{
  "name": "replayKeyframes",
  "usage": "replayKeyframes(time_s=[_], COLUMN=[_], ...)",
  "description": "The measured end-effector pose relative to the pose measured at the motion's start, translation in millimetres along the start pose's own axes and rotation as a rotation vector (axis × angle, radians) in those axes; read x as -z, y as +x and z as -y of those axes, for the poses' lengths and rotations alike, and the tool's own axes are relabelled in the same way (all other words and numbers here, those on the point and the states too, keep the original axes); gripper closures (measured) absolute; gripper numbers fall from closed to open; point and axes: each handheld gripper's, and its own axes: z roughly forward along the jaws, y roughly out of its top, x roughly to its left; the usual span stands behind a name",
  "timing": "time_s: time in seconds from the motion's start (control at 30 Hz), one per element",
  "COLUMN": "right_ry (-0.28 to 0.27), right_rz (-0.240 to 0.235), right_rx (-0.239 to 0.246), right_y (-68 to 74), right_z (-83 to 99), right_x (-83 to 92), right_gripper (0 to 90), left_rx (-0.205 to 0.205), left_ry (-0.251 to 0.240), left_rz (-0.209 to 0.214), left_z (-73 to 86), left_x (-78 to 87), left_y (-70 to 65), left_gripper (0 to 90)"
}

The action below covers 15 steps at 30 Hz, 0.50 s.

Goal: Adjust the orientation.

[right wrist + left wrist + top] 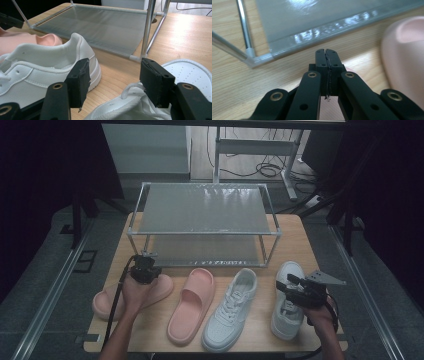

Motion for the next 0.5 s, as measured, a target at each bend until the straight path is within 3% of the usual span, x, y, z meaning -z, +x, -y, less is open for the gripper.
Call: replayKeyframes(time_s=[0.13, 0.33, 0.5], right_ry=[0.000, 0.000, -0.004], right_rz=[-0.002, -0.002, -0.003], right_rx=[0.003, 0.002, 0.003], right_y=[0.4, 0.0, 0.2], right_z=[-0.2, -0.2, -0.5], right_x=[0.1, 0.2, 1.4], right_gripper=[41.9, 41.9, 41.9], left_rx=[0.030, 0.036, 0.038], left_ry=[0.027, 0.062, 0.059], left_rz=[-0.006, -0.004, 0.004], left_z=[-1.9, -3.2, -2.0], left_x=[-11.0, -18.9, -18.4], left_y=[2.0, 3.5, 4.2], left_gripper=[90.0, 90.0, 90.0])
